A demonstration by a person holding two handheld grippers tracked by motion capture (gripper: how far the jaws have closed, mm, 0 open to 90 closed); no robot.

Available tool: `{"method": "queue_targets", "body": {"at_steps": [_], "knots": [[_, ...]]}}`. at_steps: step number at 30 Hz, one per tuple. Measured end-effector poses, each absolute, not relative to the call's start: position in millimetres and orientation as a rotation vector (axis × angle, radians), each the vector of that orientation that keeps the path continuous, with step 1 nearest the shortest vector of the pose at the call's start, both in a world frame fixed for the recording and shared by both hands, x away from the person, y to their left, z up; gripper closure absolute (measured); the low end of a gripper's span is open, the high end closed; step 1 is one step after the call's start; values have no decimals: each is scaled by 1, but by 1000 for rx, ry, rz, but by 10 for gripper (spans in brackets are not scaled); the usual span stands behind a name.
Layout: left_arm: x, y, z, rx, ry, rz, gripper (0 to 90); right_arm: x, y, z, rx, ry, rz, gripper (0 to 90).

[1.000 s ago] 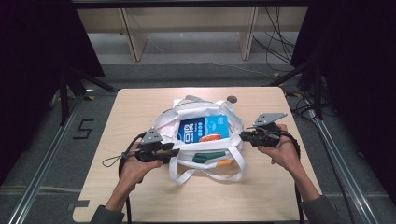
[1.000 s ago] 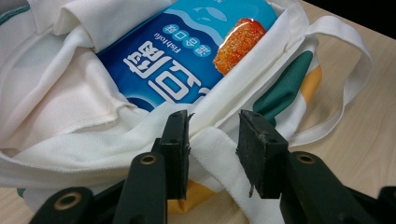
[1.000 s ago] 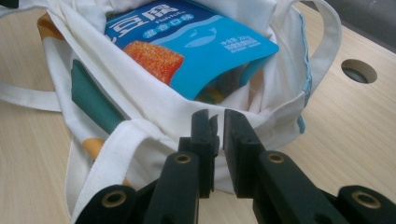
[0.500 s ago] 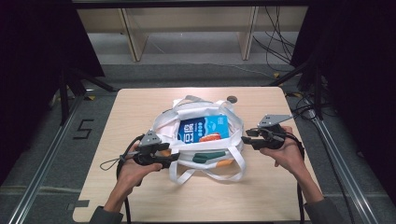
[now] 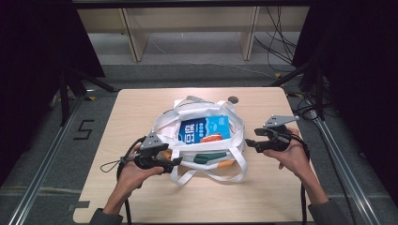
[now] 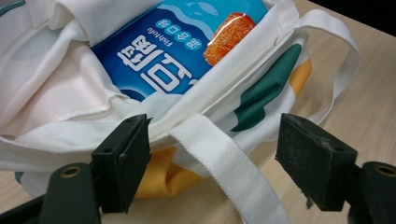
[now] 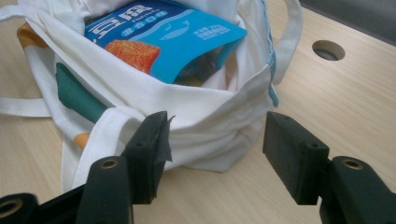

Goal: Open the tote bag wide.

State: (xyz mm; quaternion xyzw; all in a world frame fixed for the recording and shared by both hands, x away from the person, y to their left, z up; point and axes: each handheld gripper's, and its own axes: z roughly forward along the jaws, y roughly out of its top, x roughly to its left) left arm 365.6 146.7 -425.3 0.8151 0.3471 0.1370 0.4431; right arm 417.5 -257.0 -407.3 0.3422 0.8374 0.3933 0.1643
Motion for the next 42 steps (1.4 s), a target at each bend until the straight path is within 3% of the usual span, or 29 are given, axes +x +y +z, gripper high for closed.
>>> {"method": "queue_targets", "body": {"at_steps": [9, 42], "knots": [[361, 150, -424, 1989, 881, 348, 234, 409, -261, -409, 1014, 2376, 1133, 349], [321, 149, -448, 1998, 876, 331, 217, 368, -279, -435, 1058, 2399, 1151, 306]]}}
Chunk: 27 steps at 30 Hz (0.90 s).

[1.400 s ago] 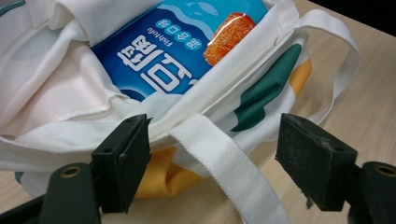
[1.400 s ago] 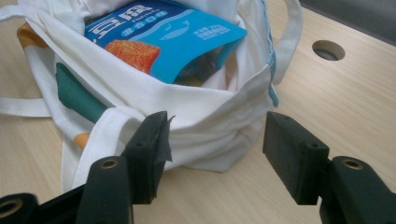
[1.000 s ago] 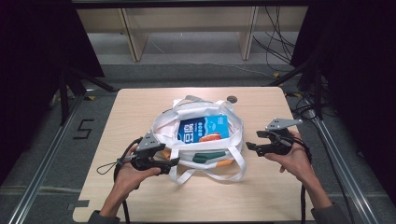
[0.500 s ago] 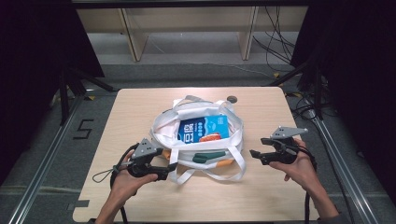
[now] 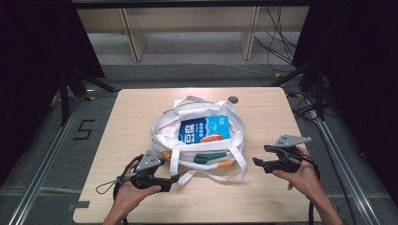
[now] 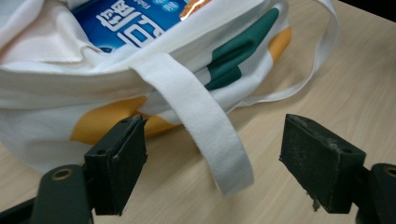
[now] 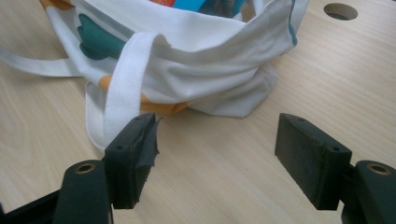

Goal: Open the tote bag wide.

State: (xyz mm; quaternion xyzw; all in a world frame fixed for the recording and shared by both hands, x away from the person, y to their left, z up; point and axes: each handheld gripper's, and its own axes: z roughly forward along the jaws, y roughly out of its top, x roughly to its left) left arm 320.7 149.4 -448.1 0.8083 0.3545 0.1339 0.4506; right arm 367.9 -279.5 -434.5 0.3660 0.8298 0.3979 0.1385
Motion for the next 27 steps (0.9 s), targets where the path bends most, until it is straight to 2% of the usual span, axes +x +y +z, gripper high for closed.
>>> {"method": "queue_targets", "body": {"at_steps": [16, 27], "knots": [[301, 152, -464, 2009, 880, 358, 202, 342, -283, -453, 1055, 2385, 1144, 268], [289, 156, -476, 1959, 887, 341, 182, 323, -288, -467, 1044, 2397, 1125, 248]]}}
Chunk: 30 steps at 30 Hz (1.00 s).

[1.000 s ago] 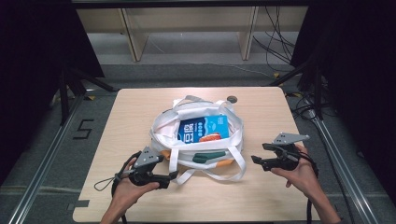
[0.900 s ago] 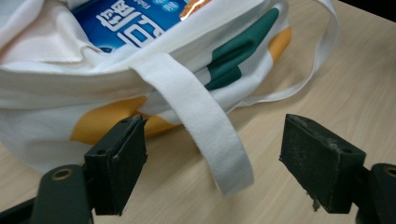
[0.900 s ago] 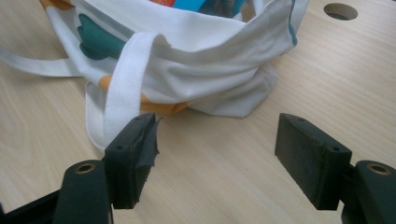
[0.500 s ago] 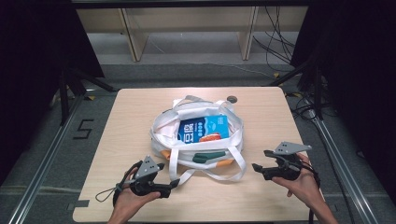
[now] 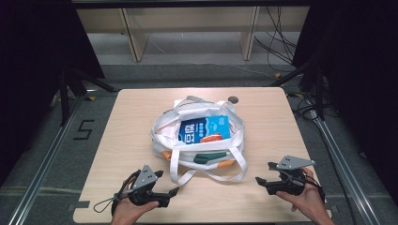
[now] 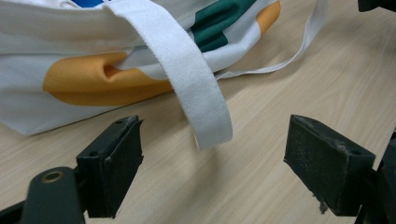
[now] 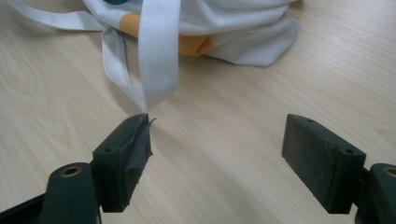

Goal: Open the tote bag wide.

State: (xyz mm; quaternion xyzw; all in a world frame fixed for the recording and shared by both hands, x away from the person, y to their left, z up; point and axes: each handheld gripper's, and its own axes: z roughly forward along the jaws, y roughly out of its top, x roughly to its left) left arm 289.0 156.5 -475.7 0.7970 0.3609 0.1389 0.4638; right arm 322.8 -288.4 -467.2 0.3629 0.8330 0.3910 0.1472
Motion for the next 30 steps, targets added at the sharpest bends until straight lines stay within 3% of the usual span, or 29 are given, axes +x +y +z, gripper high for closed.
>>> {"method": "queue_targets", "body": {"at_steps": [30], "knots": [[274, 154, -491, 1999, 886, 346, 181, 294, -304, -490, 1036, 2446, 1095, 245]]}}
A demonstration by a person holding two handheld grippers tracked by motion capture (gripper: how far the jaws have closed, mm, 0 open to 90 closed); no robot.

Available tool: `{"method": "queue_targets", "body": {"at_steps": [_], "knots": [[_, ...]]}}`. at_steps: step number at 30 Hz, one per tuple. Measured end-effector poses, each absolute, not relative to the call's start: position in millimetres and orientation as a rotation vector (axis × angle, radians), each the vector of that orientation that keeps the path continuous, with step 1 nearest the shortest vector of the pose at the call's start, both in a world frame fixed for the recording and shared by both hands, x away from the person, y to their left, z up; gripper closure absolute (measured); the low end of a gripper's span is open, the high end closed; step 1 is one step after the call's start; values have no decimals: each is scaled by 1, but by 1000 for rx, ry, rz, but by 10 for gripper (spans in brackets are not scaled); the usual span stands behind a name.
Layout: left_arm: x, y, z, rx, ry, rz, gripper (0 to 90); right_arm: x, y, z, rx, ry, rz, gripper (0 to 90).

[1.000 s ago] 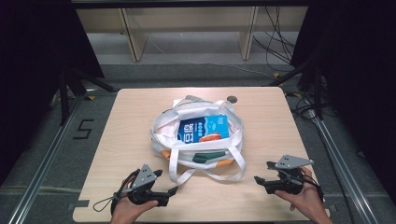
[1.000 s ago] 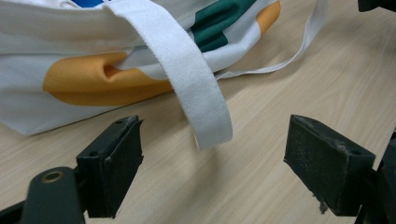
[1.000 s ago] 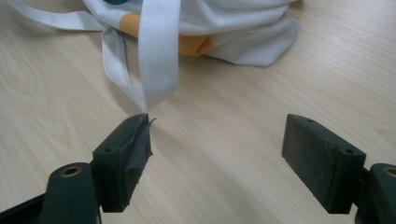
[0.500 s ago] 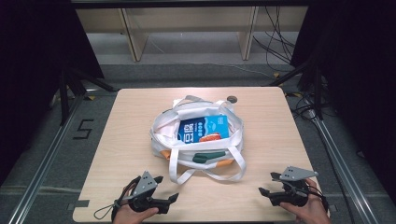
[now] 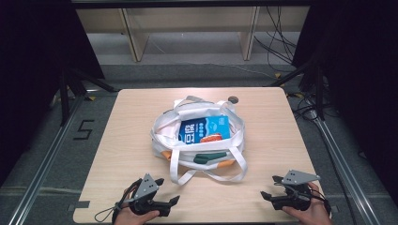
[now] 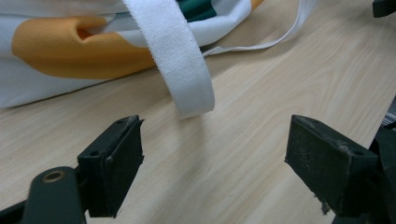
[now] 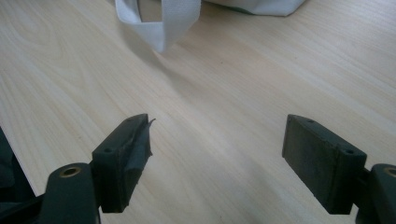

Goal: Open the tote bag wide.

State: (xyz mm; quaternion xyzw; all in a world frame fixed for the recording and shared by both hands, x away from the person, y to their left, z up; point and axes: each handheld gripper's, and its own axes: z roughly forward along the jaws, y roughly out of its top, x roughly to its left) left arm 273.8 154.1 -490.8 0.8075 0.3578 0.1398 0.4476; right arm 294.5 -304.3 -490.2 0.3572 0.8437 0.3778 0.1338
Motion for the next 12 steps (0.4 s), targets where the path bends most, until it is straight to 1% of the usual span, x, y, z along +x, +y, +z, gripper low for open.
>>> {"method": "queue_targets", "body": {"at_steps": [3, 6, 8, 10, 12], "knots": [[274, 155, -491, 2015, 887, 355, 181, 294, -303, -491, 1055, 2454, 1110, 245], [274, 153, -491, 1977, 896, 333, 181, 294, -304, -491, 1049, 2441, 1090, 245], [274, 155, -490, 2017, 887, 355, 182, 296, -305, -491, 1037, 2446, 1089, 245], [274, 154, -491, 1993, 890, 344, 182, 294, -304, -491, 1077, 2446, 1084, 245], [274, 154, -491, 1990, 889, 344, 182, 296, -305, -492, 1036, 2447, 1087, 245]]}}
